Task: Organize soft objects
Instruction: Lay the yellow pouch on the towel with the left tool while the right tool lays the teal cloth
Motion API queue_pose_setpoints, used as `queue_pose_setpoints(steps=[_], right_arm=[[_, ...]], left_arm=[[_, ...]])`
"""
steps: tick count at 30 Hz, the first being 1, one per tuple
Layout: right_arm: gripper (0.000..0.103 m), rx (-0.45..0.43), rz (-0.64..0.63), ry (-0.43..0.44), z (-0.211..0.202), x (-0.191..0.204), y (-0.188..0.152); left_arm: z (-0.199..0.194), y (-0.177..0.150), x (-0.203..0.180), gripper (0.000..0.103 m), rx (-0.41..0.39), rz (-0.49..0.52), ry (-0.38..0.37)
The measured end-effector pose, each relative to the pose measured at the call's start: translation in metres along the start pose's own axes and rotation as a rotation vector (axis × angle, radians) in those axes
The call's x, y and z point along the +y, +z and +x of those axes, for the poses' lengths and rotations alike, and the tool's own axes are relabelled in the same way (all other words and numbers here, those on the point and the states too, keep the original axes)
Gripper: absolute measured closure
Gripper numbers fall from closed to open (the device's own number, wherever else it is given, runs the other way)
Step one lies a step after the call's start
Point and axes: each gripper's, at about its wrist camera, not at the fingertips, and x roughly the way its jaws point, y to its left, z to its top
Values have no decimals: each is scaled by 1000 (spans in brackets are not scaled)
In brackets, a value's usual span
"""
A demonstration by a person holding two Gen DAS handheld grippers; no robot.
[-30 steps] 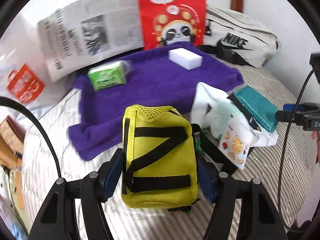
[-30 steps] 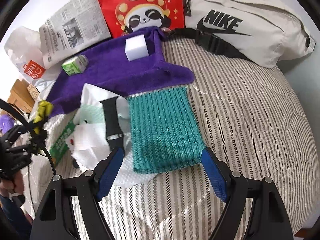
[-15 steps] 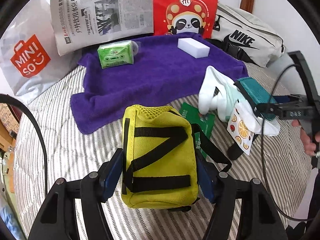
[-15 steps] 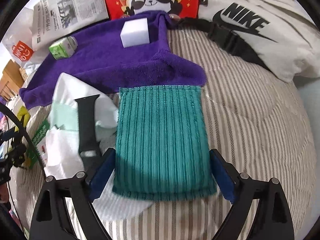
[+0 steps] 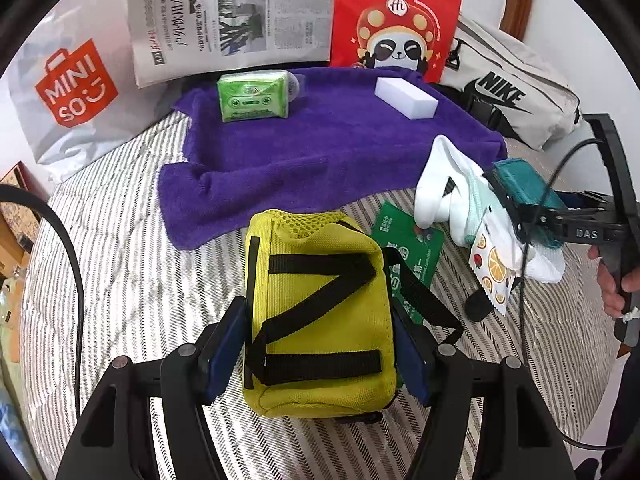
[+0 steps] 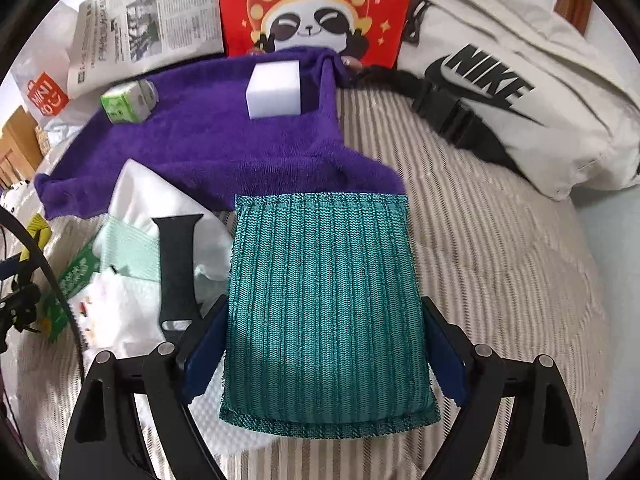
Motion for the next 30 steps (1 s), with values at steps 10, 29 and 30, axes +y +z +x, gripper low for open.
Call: queue_pose_setpoints(steps=[10, 29, 30], right_arm=[[15, -45, 41, 85, -39, -9, 6], [15, -40, 6, 169, -48, 14, 35], [15, -37, 5, 167, -47, 15, 40]], left_arm=[[-15, 1, 10, 37, -31, -58, -4], [-43, 23, 15, 37, -65, -85, 8], [-44, 26, 15, 37, -67, -83, 10]])
